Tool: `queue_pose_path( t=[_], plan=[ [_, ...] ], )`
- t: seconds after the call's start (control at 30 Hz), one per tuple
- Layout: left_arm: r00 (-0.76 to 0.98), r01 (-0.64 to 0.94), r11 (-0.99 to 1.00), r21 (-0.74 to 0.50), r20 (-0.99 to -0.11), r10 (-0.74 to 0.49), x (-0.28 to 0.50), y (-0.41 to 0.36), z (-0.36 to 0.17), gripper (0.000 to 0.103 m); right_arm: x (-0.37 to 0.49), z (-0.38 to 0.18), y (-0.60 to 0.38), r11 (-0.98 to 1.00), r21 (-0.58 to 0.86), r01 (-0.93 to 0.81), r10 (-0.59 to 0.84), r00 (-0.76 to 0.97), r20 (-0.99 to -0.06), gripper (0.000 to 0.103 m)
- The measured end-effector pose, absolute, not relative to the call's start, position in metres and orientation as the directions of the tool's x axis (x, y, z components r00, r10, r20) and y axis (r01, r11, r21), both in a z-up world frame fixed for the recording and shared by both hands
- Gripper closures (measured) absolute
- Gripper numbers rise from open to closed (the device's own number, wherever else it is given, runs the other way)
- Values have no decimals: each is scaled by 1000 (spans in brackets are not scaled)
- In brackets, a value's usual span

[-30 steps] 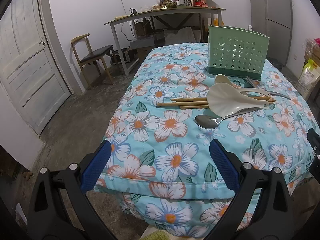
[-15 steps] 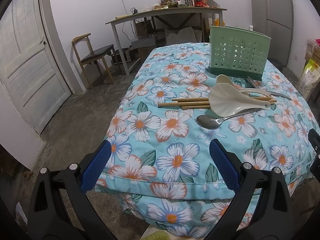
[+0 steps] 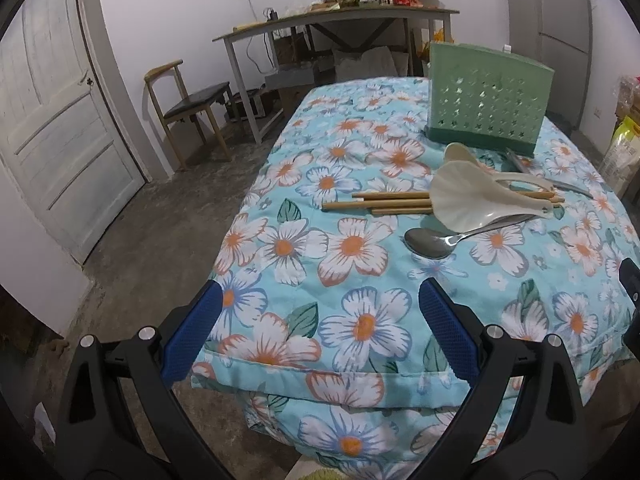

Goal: Organize utensils

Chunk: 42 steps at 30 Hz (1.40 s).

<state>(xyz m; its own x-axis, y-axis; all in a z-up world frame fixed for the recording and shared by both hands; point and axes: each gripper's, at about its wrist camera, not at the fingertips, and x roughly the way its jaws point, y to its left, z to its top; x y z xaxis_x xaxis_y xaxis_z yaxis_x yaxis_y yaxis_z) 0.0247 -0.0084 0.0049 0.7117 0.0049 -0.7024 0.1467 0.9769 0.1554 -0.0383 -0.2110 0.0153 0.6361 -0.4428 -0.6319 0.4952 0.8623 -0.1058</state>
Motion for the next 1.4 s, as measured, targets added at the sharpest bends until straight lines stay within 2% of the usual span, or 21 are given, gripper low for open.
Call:
queue_pose_path(
  t=[0.23, 0.47, 0.77, 1.2, 1.4],
  plan=[
    [641, 158, 979, 127, -767, -4, 57, -19, -21, 8, -7, -7, -210, 893, -114, 436, -387, 614, -687, 6],
    [558, 201, 974, 105, -829, -26, 89, -39, -51, 8, 20, -36, -221, 923, -59, 381, -292, 593, -750, 6],
    [544, 215, 977, -6, -830, -125, 98, -27, -58, 8, 26, -49, -231, 929, 25, 369, -219, 604, -767, 6],
    [533, 229, 973, 6, -838, -121, 92, -26, -57, 7, 28, -48, -234, 927, 30, 374, -208, 579, -789, 6],
    [518, 274, 961, -29, -838, -173, 93, -19, -54, 8, 33, -48, -235, 921, 28, 389, -209, 553, -806, 6]
  ],
)
